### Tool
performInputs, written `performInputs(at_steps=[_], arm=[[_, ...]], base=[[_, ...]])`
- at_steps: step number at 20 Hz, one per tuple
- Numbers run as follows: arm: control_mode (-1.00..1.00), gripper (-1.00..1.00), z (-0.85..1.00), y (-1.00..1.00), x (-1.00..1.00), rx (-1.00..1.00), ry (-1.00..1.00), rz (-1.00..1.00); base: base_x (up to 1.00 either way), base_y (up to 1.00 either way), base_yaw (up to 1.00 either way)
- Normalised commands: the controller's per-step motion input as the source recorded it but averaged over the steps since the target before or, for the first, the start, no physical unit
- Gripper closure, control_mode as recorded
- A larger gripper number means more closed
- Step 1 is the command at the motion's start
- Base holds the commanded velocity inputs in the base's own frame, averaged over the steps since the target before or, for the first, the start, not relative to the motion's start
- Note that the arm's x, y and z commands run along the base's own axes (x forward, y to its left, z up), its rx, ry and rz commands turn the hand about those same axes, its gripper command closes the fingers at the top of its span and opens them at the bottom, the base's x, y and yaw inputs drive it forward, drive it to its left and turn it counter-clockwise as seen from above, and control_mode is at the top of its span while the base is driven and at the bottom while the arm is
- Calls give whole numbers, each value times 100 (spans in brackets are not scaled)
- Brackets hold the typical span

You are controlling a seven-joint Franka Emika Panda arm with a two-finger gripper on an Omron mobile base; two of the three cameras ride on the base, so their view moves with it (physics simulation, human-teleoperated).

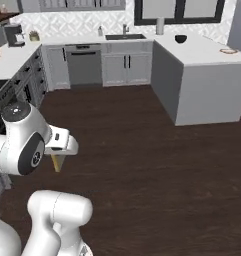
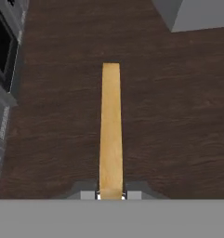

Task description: Start the toaster. Once the lever pops up, take the bread to the plate on the dining counter.

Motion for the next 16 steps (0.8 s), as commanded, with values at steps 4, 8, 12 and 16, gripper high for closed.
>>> performInputs(at_steps=[4, 8, 12, 16], arm=[[100, 100, 0, 0, 0, 0, 0, 0], [100, 100, 0, 0, 0, 0, 0, 0], [100, 100, 0, 0, 0, 0, 0, 0], [100, 100, 0, 0, 0, 0, 0, 0]], base=[[77, 0, -58], [100, 0, -39], [100, 0, -40], [100, 0, -37]])
